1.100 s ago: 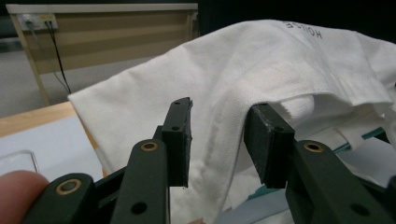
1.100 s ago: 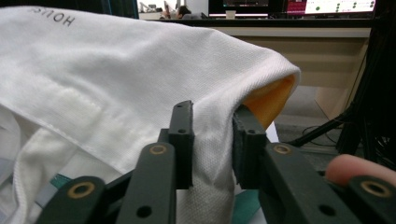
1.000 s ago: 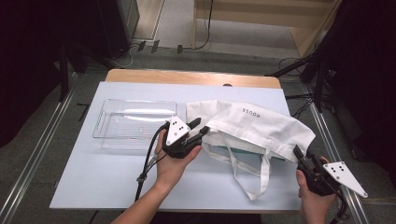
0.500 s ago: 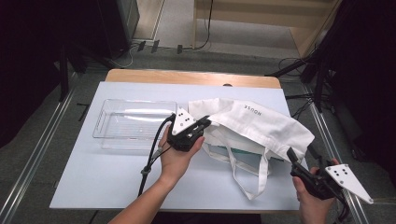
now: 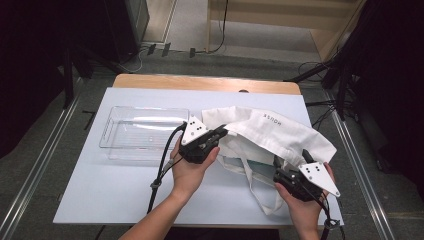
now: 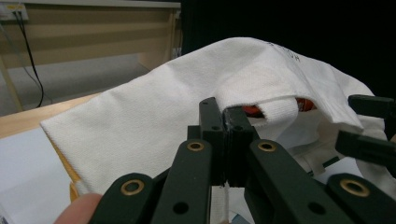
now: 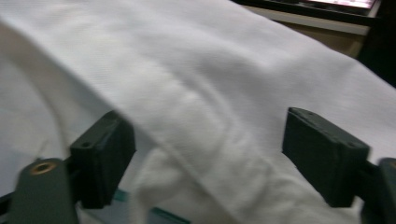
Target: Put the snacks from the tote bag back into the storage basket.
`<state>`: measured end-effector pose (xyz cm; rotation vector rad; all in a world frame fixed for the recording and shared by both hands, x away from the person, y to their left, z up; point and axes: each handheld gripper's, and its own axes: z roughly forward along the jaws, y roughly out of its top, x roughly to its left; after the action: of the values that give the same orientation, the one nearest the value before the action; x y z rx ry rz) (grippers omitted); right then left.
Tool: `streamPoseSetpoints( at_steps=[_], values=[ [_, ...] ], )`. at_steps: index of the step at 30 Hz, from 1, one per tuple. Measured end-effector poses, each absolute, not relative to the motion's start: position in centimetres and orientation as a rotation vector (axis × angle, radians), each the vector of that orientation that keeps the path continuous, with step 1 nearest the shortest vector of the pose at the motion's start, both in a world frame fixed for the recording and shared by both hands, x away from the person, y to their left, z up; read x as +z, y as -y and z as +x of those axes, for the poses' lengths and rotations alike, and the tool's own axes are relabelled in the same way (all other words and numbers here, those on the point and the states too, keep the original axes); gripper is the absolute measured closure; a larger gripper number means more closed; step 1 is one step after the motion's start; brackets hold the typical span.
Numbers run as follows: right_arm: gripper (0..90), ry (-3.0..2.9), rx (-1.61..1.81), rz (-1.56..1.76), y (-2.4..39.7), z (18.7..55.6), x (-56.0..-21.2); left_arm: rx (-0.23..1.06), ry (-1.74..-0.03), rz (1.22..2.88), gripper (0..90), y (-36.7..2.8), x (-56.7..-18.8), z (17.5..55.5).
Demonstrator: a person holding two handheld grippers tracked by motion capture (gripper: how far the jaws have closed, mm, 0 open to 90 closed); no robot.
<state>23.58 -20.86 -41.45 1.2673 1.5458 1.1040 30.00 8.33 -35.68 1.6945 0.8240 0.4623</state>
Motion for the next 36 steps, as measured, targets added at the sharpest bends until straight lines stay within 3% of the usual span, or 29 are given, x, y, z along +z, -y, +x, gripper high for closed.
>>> streamPoseSetpoints(
  at_steps=[2, 3, 4, 5, 7, 18, 21, 24, 26, 28, 30, 36],
  values=[
    [28.2, -1.530, 1.093, 1.275, 21.3, 23.7, -41.5, 0.460, -0.806, 1.703, 90.0, -8.3, -35.6, 29.9],
    [50.8, -1.526, 1.124, 1.225, 21.7, 23.3, -41.4, 0.464, -0.793, 1.709, 90.0, -8.2, -35.5, 29.8],
    [59.4, -1.526, 1.134, 1.207, 21.7, 23.1, -41.2, 0.464, -0.788, 1.708, 90.0, -8.1, -35.5, 29.7],
    [59.4, -1.526, 1.134, 1.207, 21.7, 23.1, -41.2, 0.463, -0.778, 1.710, 90.0, -8.0, -35.5, 29.6],
    [81.2, -1.520, 1.173, 1.136, 21.9, 22.7, -40.6, 0.458, -0.762, 1.706, 90.0, -7.8, -35.3, 29.3],
    [84.8, -1.460, 1.397, 1.052, 23.8, 22.6, -36.9, 0.465, -0.717, 1.691, 89.3, -7.8, -34.0, 28.9],
    [84.8, -1.452, 1.434, 1.060, 24.3, 23.0, -36.1, 0.507, -0.730, 1.717, 74.0, -7.3, -33.9, 29.5],
    [84.8, -1.456, 1.450, 1.086, 24.6, 23.6, -36.0, 0.551, -0.750, 1.722, 67.0, -6.7, -33.9, 30.4],
    [84.8, -1.468, 1.450, 1.086, 24.8, 23.9, -36.0, 0.551, -0.746, 1.724, 71.2, -6.5, -33.9, 31.0],
    [84.7, -1.482, 1.450, 1.088, 24.9, 24.1, -36.1, 0.550, -0.731, 1.755, 83.4, -6.1, -34.0, 31.7],
    [84.6, -1.485, 1.435, 1.083, 24.8, 24.4, -36.2, 0.542, -0.751, 1.777, 88.7, -5.5, -34.5, 32.6],
    [84.5, -1.493, 1.436, 1.116, 25.2, 25.5, -36.5, 0.467, -0.830, 1.797, 89.0, -4.4, -36.1, 35.4]
  ],
)
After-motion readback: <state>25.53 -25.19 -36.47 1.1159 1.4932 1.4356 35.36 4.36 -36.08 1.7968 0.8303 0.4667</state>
